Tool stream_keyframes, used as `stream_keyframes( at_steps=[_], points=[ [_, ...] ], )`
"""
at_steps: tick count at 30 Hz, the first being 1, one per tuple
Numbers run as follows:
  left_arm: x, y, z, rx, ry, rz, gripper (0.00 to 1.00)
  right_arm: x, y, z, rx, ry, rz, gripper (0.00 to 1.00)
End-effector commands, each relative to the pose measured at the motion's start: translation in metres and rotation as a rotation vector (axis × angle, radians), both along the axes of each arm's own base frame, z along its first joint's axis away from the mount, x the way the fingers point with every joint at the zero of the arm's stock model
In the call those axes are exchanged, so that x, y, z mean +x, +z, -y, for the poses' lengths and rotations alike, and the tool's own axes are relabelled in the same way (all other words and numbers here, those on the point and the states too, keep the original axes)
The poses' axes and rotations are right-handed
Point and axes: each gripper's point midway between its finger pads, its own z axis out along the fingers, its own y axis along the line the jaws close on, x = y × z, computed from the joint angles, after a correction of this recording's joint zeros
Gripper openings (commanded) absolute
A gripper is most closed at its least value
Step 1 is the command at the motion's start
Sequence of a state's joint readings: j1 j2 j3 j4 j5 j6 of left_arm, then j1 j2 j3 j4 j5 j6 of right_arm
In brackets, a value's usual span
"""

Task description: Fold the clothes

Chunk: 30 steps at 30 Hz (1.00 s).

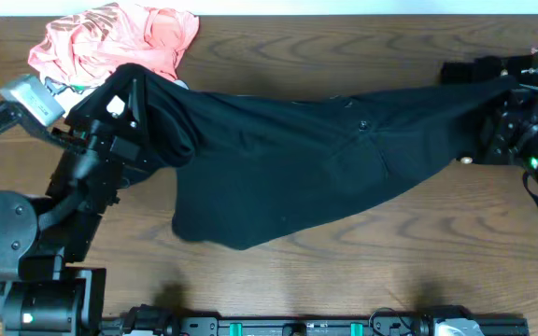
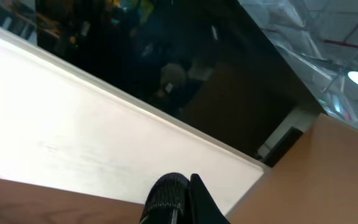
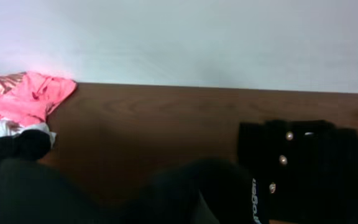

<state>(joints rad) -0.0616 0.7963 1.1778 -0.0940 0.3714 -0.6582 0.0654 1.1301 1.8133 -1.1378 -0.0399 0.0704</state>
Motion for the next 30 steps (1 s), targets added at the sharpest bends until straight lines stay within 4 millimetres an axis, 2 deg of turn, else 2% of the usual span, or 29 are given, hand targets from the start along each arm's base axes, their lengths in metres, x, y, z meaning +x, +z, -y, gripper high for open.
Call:
stream_keyframes(
  at_steps=[1,7,10,14,17,22,25,30],
  points=[
    [-0.010,0.019,0.005,-0.011,-0.037,0.059,0.06,-0.017,0.030,0.011,-0.045,-0.035,0.091,0.01],
    [-0.012,0.026,0.006,-0.025,-0.052,0.084,0.06,-0.045,0.059,0.024,-0.093,-0.086,0.144,0.01],
    [-0.010,0.022,0.011,-0.017,-0.081,0.073,0.06,-0.059,0.064,0.030,-0.110,-0.109,0.143,0.01],
    [0.001,0.011,0.019,-0.005,-0.125,0.029,0.06,-0.070,0.054,0.033,-0.126,-0.115,0.089,0.01],
    [0.015,-0.008,0.023,0.011,-0.139,-0.042,0.06,-0.072,0.035,0.035,-0.143,-0.123,0.000,0.01],
    [0.040,-0.051,0.024,0.108,-0.128,-0.168,0.06,-0.058,0.002,0.037,-0.168,-0.123,-0.162,0.01],
    [0.055,-0.070,0.023,0.147,-0.122,-0.218,0.06,-0.039,-0.013,0.036,-0.174,-0.118,-0.233,0.01],
    [0.083,-0.098,0.020,0.180,-0.091,-0.290,0.06,0.003,-0.037,0.033,-0.180,-0.109,-0.326,0.01]
  ],
)
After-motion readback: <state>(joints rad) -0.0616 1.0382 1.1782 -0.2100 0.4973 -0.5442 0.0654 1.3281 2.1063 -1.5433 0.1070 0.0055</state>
